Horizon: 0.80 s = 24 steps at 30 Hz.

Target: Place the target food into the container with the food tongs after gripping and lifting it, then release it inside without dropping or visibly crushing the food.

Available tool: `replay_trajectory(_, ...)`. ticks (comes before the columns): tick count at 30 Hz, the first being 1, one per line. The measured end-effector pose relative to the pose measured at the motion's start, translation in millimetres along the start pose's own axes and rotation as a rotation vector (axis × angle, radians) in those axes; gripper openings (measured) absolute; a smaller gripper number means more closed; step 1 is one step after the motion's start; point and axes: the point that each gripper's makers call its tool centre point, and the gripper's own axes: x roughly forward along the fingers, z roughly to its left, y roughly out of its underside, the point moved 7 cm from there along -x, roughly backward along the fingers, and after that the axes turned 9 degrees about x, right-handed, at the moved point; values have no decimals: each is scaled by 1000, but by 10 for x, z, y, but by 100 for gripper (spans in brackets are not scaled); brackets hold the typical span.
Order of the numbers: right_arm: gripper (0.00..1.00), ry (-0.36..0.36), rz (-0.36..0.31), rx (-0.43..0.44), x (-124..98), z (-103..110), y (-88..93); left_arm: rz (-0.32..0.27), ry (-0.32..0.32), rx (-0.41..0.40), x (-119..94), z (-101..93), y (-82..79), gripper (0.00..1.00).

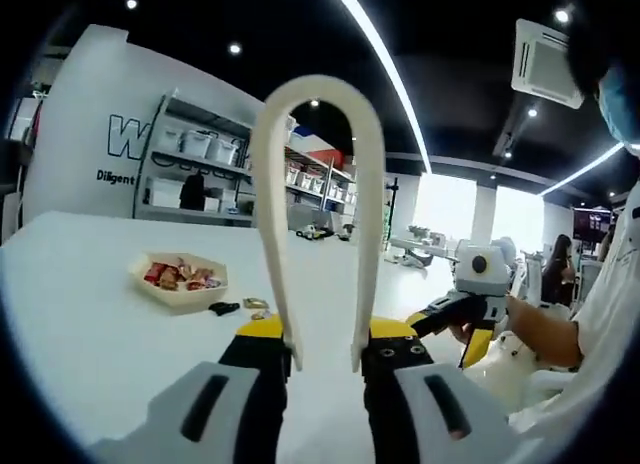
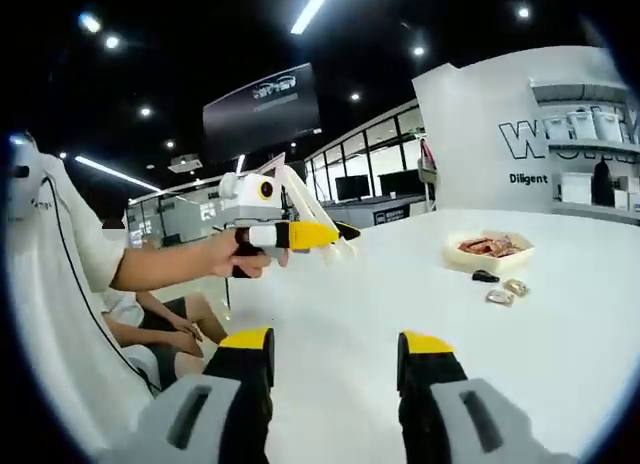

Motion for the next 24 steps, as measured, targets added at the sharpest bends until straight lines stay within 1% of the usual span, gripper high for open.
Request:
replay_trajectory(1,48,7,7,-4,-4,-8,18,-1,-5,-10,18,37,-4,26)
replay_trajectory(3,49,11,-22,1,-23,-18,22,10,-36,3,42,105,2,26)
replay_trajectory(4,50,10,-31,6,-29,-19,20,12,-38,6,51,118,5,26)
replay_trajectory(6,51,14,-56,28,-58,-37,18,24,-50,-7,109,217,32,26)
replay_trajectory(9,59,110,-108,7,-137,-158,8,37,-66,-5,167,287,60,26)
replay_trajectory(11,64,134,-135,17,-188,-201,7,30,-78,-26,222,349,70,26)
replay_trajectory(13,64,143,-168,41,-275,-246,2,23,-77,-48,291,393,76,26)
replay_trajectory(15,63,155,-192,56,-334,-272,-3,37,-90,-44,359,434,102,26)
replay_trajectory(17,61,157,-194,61,-383,-288,6,44,-89,-51,471,476,142,26)
replay_trajectory(18,60,171,-204,65,-428,-308,12,49,-89,-55,511,487,158,26)
replay_trajectory(20,60,179,-210,71,-457,-323,28,69,-91,-42,619,505,211,26)
replay_trajectory(22,59,183,-214,83,-481,-335,47,70,-73,-82,727,505,256,26)
replay_trajectory(24,59,188,-219,91,-505,-349,72,70,-80,-67,832,522,282,26)
